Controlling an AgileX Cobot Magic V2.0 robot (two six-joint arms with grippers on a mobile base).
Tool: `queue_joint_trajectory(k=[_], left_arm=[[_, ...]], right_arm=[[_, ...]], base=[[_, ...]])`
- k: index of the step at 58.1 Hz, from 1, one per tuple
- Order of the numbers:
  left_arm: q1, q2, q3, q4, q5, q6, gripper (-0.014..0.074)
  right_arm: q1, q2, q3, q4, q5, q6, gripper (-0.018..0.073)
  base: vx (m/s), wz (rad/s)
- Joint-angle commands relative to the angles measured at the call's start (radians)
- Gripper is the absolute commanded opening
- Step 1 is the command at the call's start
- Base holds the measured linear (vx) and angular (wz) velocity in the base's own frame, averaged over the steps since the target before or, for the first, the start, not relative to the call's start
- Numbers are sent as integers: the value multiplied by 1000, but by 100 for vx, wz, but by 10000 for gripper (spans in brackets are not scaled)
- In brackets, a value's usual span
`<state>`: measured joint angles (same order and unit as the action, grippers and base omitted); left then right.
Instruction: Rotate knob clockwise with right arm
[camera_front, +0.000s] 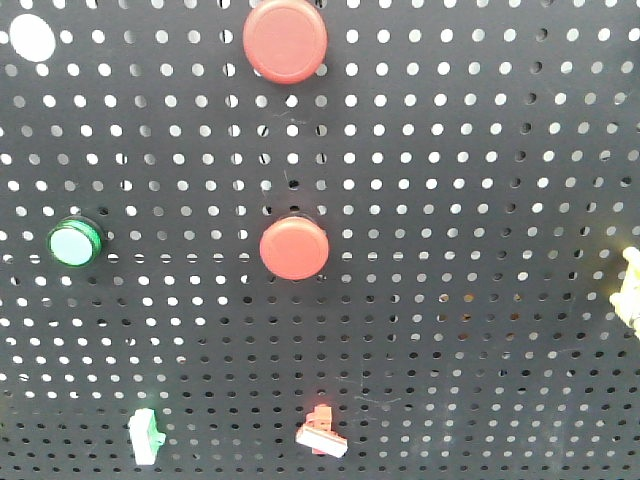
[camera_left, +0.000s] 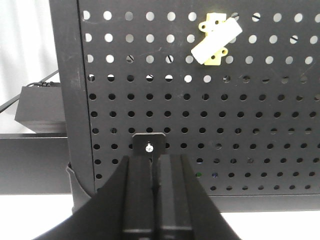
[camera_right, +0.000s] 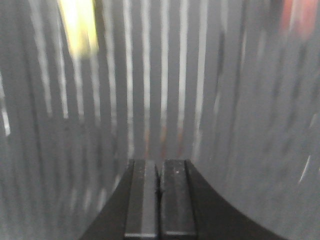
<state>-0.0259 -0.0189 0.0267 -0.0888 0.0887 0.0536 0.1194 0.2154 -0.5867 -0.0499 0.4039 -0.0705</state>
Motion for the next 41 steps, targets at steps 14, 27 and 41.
queue_joint_trajectory(k=[14,27,41], left_arm=[[2,0,13,-3,-79,-2,-6],[2,0,13,-3,-79,-2,-6],[2,0,13,-3,-79,-2,-6]], right_arm=[[-2,461,-736,4,231,-125,-9],[-2,567,-906,134,254,-77,-9],[7,580,-903,196,271,-600,-9]], base=[[0,0],[0,0],[0,0]])
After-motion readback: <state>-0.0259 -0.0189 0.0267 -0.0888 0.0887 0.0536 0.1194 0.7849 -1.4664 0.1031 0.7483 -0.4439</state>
